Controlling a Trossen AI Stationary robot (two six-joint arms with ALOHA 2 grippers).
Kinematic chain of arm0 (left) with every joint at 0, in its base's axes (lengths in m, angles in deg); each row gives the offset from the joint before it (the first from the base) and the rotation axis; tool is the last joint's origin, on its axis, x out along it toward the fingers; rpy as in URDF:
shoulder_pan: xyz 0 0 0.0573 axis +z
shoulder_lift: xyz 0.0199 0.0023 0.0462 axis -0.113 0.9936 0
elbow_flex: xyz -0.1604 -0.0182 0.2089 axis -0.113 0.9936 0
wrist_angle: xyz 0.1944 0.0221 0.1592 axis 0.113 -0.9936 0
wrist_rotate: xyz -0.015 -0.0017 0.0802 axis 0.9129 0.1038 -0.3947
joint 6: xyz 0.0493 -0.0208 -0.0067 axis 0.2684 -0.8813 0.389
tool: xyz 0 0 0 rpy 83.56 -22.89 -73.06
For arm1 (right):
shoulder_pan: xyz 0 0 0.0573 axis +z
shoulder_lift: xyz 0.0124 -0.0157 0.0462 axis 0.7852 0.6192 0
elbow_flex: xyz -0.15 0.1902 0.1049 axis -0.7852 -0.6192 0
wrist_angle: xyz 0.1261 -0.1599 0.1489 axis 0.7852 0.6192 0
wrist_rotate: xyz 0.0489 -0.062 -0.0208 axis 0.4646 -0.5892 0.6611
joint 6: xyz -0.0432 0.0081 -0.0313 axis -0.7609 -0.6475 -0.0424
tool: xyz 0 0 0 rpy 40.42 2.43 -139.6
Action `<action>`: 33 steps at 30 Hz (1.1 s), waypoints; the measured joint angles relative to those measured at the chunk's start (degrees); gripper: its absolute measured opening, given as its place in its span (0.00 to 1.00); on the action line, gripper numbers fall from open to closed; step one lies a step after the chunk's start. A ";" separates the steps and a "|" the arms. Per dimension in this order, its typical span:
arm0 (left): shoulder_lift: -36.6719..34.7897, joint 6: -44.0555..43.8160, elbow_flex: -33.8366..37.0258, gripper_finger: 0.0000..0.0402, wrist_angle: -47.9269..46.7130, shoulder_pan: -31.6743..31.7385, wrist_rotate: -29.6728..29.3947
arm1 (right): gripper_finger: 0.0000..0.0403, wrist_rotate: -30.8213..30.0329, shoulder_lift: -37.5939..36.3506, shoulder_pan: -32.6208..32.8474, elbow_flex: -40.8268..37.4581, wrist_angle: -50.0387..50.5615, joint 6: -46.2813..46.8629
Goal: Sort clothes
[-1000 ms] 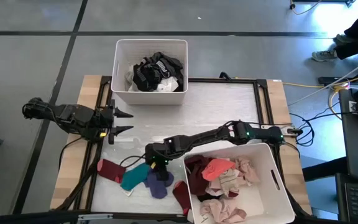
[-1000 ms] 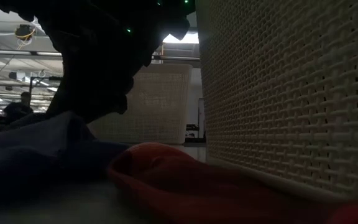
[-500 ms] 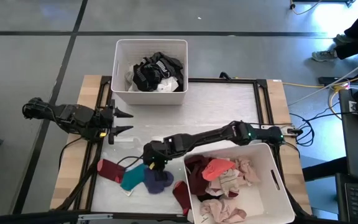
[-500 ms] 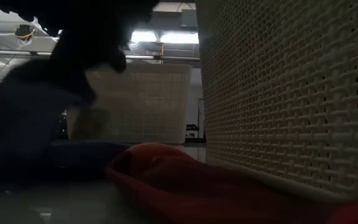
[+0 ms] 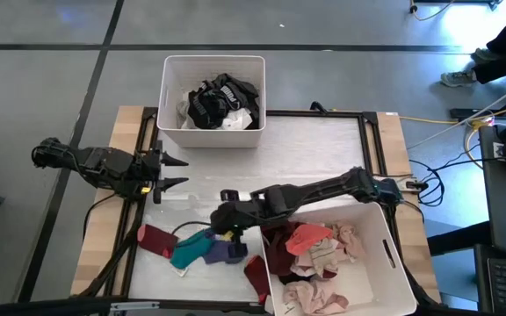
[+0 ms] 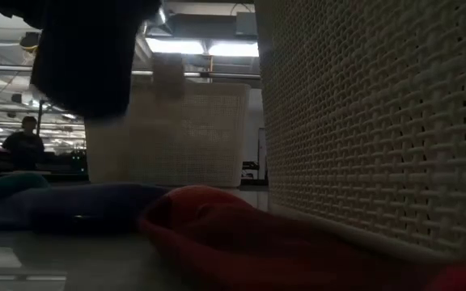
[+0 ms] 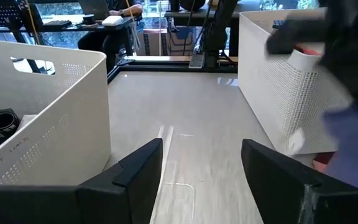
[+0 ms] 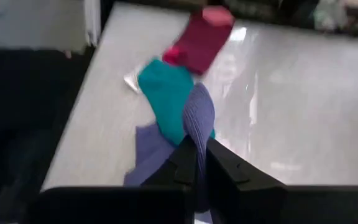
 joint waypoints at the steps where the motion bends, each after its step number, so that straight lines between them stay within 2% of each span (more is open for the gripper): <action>1: 0.00 0.00 0.00 0.52 0.00 0.00 0.00 | 0.05 -1.03 -1.08 0.50 0.02 0.04 0.01; 19: 0.00 -0.02 0.00 0.52 0.13 0.01 0.00 | 0.05 -22.91 -14.92 11.79 0.02 5.14 3.57; 26: 0.00 0.00 0.00 0.52 0.13 0.00 0.00 | 0.05 -32.83 -17.89 17.56 0.02 12.37 11.16; 33: 0.00 -0.02 0.00 0.52 0.13 0.00 0.00 | 0.05 -44.68 -19.43 23.91 0.00 24.55 24.61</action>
